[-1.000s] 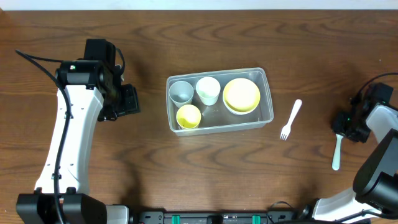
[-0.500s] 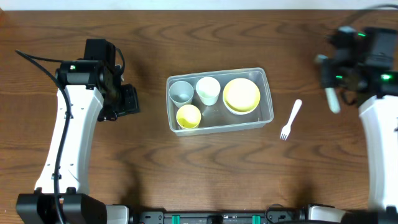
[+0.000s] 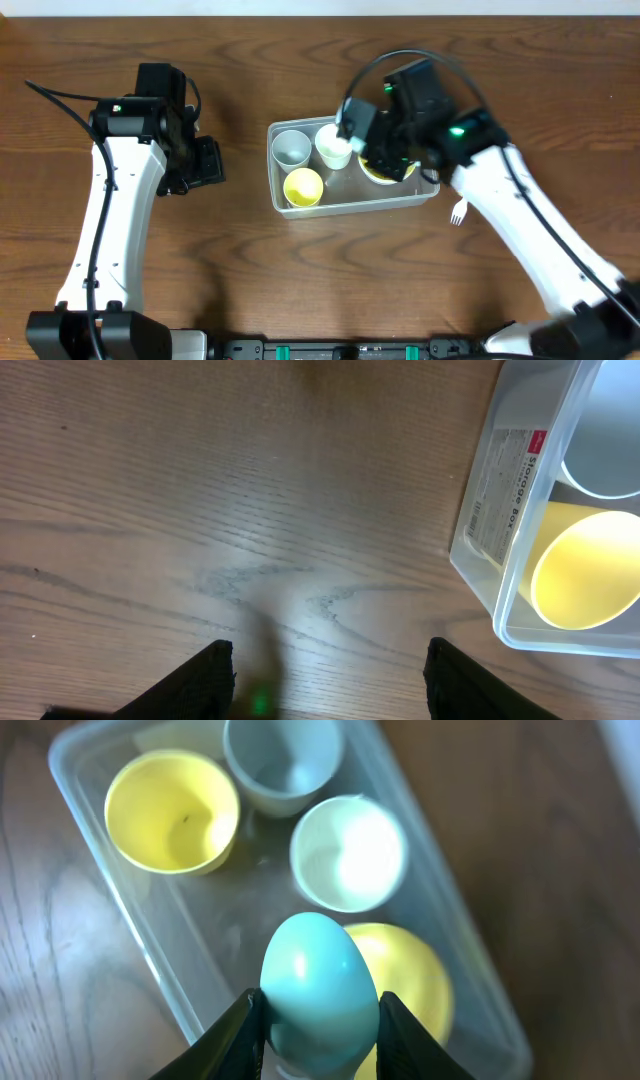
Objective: Pack container
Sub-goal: 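Carry spoon into container with right gripper and release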
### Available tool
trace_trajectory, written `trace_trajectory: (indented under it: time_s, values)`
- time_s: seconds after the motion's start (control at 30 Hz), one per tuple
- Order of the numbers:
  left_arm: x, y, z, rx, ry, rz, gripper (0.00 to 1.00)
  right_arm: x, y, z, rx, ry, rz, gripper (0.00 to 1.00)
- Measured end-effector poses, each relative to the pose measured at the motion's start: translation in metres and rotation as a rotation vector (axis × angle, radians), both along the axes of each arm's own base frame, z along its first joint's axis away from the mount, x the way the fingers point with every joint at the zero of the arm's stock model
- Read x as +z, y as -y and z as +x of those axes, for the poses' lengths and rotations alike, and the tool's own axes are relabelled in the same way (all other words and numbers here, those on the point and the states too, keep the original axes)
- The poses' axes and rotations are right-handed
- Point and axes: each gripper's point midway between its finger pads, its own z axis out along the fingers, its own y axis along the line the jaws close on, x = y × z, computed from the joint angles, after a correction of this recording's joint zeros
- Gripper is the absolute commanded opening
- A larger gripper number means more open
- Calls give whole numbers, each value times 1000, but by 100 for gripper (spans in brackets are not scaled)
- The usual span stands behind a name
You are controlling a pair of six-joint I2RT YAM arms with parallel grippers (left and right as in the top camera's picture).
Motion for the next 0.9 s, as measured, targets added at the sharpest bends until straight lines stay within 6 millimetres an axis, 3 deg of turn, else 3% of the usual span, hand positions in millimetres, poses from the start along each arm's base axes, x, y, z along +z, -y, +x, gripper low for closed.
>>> trace_trajectory:
  time_s: [0.13,0.23,0.5,0.9]
  values:
    - [0,0,0,0,-2,0,62,-39,-4,-5,21,-107,-57,6]
    - [0,0,0,0,-2,0,62,-53,-4,-9,28,-152,-79,34]
    - [0,0,0,0,-2,0,62,-55,-7,-8,29,-152,-73,46]
    - [0,0,-1,0,-6,0,62,-54,-7,-3,0,-138,-73,49]
